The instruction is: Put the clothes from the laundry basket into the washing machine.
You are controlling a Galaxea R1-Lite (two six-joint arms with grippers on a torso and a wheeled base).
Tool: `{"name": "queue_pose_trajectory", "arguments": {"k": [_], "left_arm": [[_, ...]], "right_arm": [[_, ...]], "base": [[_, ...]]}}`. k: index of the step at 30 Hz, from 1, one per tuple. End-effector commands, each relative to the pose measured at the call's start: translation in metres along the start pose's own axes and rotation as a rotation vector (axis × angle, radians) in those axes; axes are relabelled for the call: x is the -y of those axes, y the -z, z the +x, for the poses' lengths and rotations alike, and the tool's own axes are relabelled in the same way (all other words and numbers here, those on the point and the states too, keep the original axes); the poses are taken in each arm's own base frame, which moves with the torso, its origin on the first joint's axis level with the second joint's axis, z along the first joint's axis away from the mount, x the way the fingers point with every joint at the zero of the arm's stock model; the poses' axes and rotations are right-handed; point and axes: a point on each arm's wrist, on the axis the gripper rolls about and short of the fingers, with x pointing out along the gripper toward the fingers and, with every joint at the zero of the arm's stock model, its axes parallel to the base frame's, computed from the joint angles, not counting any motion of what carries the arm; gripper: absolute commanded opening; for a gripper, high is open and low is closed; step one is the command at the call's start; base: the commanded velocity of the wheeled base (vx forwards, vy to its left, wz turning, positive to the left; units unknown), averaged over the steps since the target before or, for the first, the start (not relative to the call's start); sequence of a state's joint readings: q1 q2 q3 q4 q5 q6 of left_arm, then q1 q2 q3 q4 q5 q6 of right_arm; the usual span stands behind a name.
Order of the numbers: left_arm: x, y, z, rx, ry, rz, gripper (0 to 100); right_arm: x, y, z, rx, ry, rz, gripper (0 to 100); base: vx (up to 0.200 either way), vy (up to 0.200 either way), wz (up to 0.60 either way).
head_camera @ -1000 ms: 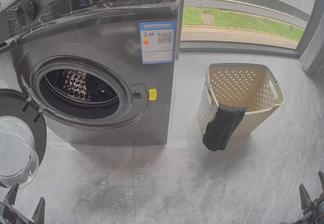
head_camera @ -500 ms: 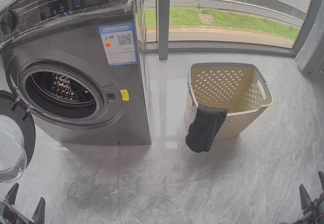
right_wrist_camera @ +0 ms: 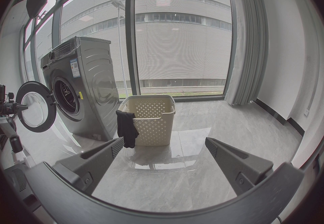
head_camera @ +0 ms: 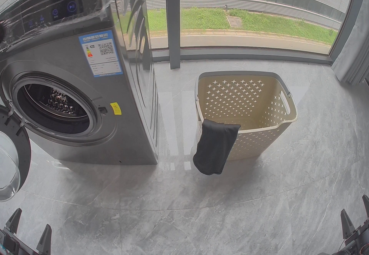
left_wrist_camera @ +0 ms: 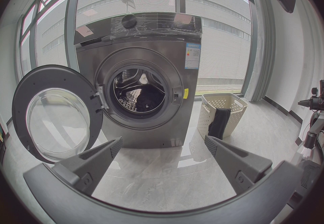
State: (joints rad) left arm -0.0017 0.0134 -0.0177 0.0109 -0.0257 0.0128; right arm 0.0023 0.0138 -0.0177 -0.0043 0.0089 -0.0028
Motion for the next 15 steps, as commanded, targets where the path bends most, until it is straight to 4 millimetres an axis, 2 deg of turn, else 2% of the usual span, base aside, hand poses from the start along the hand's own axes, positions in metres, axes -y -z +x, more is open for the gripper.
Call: {"name": "queue_pose_trajectory", "arguments": {"k": [1, 15], "left_arm": [[0.0000, 0.0042, 0.0007, -0.009, 0.000, -0.001, 100], [0.0000, 0.0042, 0.0007, -0.009, 0.000, 0.001, 100]], "right_arm": [[0.0000, 0.0052, 0.0002, -0.003, -0.001, 0.000, 100], [0.0000, 0.0052, 0.0002, -0.003, -0.003, 0.000, 100]], "base": [[0.000, 0.000, 0.00], [0.000, 0.000, 0.00]]}}
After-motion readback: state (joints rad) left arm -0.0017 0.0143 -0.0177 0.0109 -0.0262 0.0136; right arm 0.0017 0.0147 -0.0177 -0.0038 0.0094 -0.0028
